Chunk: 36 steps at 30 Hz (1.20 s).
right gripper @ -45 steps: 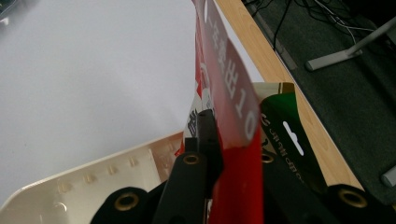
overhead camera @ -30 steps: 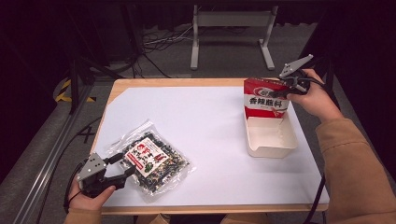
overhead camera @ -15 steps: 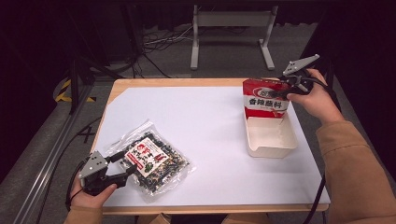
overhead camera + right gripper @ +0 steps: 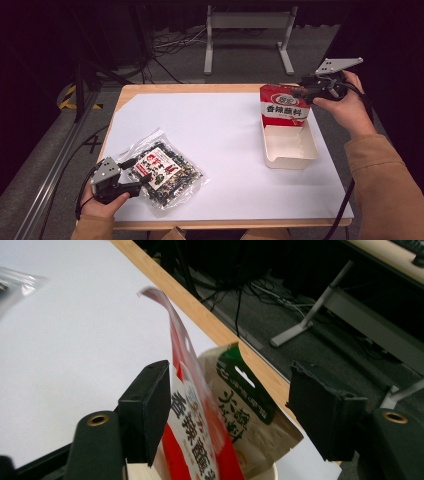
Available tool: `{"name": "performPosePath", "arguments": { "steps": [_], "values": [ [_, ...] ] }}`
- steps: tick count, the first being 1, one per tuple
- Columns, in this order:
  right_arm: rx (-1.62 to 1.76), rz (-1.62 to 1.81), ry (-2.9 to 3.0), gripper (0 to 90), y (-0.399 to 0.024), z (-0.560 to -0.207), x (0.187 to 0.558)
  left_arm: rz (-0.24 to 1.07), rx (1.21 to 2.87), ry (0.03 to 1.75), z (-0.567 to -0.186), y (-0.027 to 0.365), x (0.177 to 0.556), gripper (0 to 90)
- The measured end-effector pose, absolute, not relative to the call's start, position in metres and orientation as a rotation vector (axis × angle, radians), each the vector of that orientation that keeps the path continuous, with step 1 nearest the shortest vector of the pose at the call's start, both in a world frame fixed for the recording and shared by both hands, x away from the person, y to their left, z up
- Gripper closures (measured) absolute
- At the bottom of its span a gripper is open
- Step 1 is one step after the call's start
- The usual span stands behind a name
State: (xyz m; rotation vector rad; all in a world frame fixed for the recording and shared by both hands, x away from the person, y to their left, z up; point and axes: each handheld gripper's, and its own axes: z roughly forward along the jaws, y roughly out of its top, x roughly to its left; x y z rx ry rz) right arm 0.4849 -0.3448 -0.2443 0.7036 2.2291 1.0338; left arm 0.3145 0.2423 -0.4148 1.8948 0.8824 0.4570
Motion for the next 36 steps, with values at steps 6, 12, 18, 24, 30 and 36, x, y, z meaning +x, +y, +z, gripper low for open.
{"name": "performPosePath", "arguments": {
  "steps": [6,12,18,24,30,36],
  "values": [
    [0.695,1.063,2.210,32.6,-0.337,-0.232,0.470,0.431,1.899,0.926,-0.417,0.244,0.321,18.3],
    [0.717,1.158,2.163,35.2,-0.326,-0.223,0.448,0.419,1.891,0.957,-0.416,0.247,0.325,13.4],
    [0.723,1.230,2.174,35.4,-0.318,-0.226,0.427,0.431,1.907,0.988,-0.416,0.247,0.326,7.7],
    [0.746,1.279,2.183,35.5,-0.314,-0.234,0.409,0.443,1.910,1.082,-0.416,0.253,0.328,6.6],
    [0.697,1.338,2.214,35.5,-0.304,-0.243,0.392,0.446,1.926,1.070,-0.418,0.256,0.329,2.7],
    [0.668,1.346,2.243,35.7,-0.296,-0.255,0.381,0.496,1.900,1.077,-0.419,0.264,0.327,6.8]
  ]
}}
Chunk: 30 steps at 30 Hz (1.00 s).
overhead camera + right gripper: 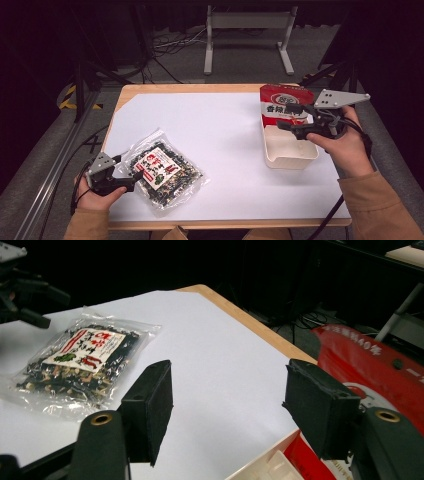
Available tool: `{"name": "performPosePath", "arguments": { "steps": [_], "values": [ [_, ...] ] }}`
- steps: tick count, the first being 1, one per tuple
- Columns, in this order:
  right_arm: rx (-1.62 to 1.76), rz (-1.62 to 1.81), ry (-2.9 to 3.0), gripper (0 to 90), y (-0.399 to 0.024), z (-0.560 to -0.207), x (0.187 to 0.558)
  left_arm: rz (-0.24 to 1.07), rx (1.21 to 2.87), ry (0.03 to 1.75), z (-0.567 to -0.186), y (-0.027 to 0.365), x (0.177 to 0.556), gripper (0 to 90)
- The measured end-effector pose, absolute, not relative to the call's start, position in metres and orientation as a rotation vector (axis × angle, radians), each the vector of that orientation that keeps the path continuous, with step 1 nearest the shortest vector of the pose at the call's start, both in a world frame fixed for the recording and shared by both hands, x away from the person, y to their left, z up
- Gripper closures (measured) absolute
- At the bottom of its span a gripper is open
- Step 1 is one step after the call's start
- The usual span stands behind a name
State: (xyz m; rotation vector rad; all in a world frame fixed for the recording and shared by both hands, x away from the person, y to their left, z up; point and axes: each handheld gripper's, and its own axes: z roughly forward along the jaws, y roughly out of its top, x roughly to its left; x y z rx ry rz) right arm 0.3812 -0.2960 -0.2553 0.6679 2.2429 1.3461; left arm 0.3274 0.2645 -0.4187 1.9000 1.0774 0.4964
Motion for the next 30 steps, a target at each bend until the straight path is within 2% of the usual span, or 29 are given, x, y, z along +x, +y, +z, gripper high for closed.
{"name": "performPosePath", "arguments": {
  "steps": [13,19,25,30],
  "values": [
    [0.612,1.372,2.282,35.4,-0.280,-0.292,0.366,0.508,1.888,1.160,-0.421,0.283,0.339,19.2],
    [0.607,1.396,2.284,35.1,-0.272,-0.305,0.365,0.508,1.809,1.223,-0.425,0.293,0.347,18.8],
    [0.602,1.402,2.284,34.9,-0.265,-0.314,0.363,0.562,1.773,1.314,-0.428,0.305,0.353,18.3],
    [0.603,1.397,2.293,34.9,-0.261,-0.323,0.363,0.548,1.748,1.350,-0.432,0.310,0.361,21.7]
  ]
}}
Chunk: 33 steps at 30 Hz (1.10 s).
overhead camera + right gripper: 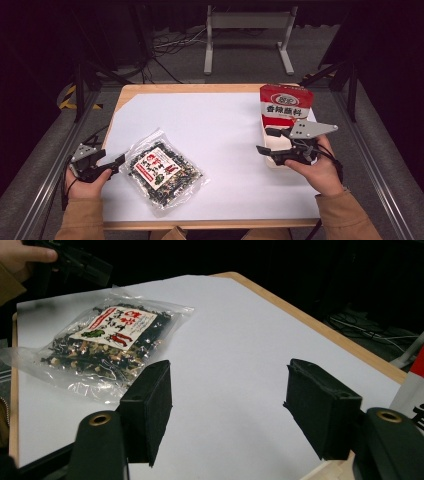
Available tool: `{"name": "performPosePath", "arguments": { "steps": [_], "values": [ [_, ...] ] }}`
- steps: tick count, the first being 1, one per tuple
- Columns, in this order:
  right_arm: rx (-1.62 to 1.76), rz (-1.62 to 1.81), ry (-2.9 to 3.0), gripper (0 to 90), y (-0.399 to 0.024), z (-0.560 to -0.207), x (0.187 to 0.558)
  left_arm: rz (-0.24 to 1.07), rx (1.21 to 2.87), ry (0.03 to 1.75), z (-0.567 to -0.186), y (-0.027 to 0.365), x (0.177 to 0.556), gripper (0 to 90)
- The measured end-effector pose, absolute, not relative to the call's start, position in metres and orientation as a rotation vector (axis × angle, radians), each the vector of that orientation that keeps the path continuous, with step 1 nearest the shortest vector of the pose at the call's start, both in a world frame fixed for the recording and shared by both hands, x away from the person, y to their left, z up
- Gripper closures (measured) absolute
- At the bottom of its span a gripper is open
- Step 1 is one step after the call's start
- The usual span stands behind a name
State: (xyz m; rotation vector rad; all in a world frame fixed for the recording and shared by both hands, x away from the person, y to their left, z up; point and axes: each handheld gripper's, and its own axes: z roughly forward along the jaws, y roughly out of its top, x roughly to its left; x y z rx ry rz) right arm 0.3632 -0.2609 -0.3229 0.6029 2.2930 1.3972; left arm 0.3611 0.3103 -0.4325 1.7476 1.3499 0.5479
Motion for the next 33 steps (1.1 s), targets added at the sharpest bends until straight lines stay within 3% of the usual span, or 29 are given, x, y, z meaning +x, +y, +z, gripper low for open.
{"name": "performPosePath", "arguments": {
  "steps": [7,15,26,33],
  "values": [
    [0.612,1.373,2.311,34.9,-0.258,-0.330,0.364,0.487,1.763,1.372,-0.437,0.314,0.369,31.2],
    [0.609,1.371,2.322,34.9,-0.256,-0.332,0.365,0.412,1.748,1.419,-0.446,0.322,0.381,34.7],
    [0.609,1.365,2.339,34.8,-0.255,-0.336,0.367,0.304,1.728,1.457,-0.454,0.330,0.387,52.5],
    [0.606,1.368,2.343,34.7,-0.254,-0.337,0.367,0.189,1.698,1.447,-0.459,0.332,0.388,56.5]
  ]
}}
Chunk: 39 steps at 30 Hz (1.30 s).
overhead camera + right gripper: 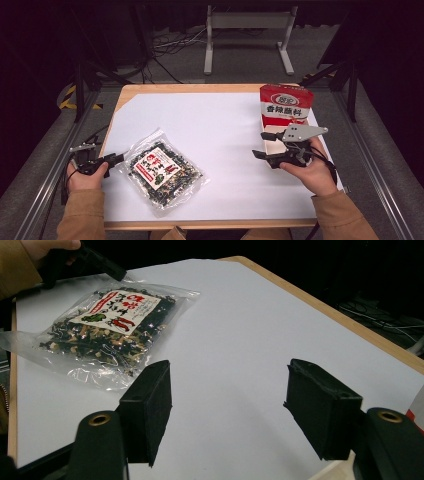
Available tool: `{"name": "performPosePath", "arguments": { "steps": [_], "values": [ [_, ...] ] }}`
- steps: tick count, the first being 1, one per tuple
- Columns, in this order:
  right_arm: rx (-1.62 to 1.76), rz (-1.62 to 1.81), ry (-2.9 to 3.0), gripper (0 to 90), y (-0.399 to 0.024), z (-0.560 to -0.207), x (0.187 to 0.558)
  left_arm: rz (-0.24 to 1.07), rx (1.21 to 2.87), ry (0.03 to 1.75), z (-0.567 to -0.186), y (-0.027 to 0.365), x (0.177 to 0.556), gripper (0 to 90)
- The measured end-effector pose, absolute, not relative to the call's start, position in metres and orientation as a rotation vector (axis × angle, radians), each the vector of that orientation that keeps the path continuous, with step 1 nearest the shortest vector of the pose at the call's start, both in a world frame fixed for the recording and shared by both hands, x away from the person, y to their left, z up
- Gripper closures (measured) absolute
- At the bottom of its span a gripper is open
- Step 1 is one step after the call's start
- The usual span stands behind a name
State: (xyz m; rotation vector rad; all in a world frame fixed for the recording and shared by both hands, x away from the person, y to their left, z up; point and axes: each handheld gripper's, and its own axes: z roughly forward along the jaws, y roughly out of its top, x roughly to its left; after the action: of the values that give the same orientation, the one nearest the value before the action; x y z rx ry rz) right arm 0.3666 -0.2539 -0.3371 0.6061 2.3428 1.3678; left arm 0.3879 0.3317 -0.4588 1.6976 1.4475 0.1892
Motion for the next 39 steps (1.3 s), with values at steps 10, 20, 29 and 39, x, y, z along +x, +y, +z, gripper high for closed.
{"name": "performPosePath", "arguments": {
  "steps": [10,20,29,39],
  "values": [
    [0.598,1.377,2.353,34.4,-0.252,-0.339,0.367,0.149,1.665,1.462,-0.464,0.335,0.387,66.1],
    [0.588,1.377,2.365,33.8,-0.248,-0.341,0.366,0.243,1.744,1.470,-0.462,0.331,0.386,85.0],
    [0.588,1.378,2.372,33.8,-0.246,-0.343,0.366,0.275,1.780,1.453,-0.459,0.328,0.386,90.0],
    [0.588,1.384,2.373,34.7,-0.246,-0.342,0.366,0.318,1.769,1.392,-0.443,0.324,0.381,90.0]
  ]
}}
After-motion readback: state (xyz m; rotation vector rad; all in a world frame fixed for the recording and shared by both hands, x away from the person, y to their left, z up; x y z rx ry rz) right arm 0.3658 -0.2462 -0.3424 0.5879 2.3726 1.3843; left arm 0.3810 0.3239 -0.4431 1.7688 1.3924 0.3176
